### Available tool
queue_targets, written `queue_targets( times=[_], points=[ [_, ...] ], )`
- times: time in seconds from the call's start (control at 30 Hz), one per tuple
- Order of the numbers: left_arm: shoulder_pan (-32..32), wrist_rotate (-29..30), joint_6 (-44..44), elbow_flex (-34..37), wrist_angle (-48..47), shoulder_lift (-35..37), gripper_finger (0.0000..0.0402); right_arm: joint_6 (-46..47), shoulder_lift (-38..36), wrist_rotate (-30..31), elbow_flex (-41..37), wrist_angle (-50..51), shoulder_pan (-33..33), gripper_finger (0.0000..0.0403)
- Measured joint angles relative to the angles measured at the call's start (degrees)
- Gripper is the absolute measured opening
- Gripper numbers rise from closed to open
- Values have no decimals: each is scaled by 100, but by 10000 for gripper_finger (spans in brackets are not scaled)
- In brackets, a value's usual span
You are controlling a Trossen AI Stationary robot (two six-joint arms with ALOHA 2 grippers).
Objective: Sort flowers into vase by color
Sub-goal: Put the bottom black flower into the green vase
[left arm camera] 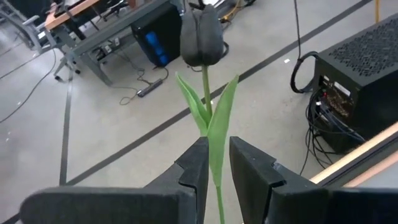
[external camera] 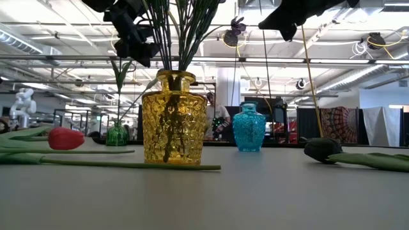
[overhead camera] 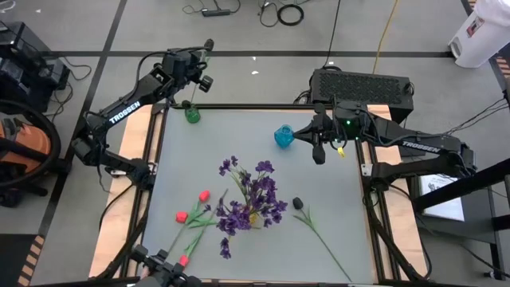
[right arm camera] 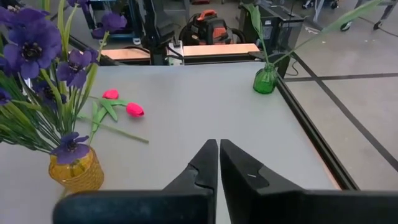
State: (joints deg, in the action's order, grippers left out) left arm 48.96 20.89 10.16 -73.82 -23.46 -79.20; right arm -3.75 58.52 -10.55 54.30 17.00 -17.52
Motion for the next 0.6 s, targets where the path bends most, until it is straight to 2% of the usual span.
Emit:
queue_targets(
  times=[0.33, 0.43, 0.6],
  points=[
    [-29, -327, 80, 2, 1, 0, 76, 2, 0, -4, 0, 6, 0, 11],
    [-32, -335, 96, 4, -4, 0, 96, 4, 0, -4, 0, 6, 0, 11],
    [-32, -357, 78, 4, -2, 0, 152, 4, 0, -4, 0, 6, 0, 11]
  ],
)
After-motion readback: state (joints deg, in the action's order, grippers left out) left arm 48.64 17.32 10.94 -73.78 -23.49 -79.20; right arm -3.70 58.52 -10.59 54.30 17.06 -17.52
